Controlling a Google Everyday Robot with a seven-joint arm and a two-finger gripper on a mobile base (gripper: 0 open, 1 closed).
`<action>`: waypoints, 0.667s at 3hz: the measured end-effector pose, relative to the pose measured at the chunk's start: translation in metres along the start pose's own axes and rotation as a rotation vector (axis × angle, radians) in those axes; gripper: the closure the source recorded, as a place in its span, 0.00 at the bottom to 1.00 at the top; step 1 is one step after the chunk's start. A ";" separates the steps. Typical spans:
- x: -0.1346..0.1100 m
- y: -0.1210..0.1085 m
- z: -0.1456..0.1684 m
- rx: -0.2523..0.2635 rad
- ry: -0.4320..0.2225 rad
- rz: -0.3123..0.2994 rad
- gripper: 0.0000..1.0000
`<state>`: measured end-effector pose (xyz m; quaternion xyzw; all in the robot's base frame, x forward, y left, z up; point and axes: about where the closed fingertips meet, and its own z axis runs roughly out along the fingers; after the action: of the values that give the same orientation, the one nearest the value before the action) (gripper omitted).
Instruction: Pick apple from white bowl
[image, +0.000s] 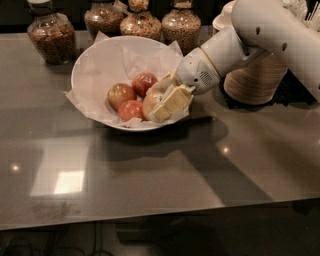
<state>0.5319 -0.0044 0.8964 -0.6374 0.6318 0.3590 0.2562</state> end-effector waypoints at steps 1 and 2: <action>0.000 0.000 0.000 0.000 0.000 0.000 1.00; -0.013 0.002 -0.004 0.005 -0.010 -0.033 1.00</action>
Offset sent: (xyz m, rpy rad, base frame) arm -0.0006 0.0058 0.0297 0.0293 -0.0617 0.0263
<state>0.5315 0.0006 0.9095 -0.6452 0.6208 0.3564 0.2668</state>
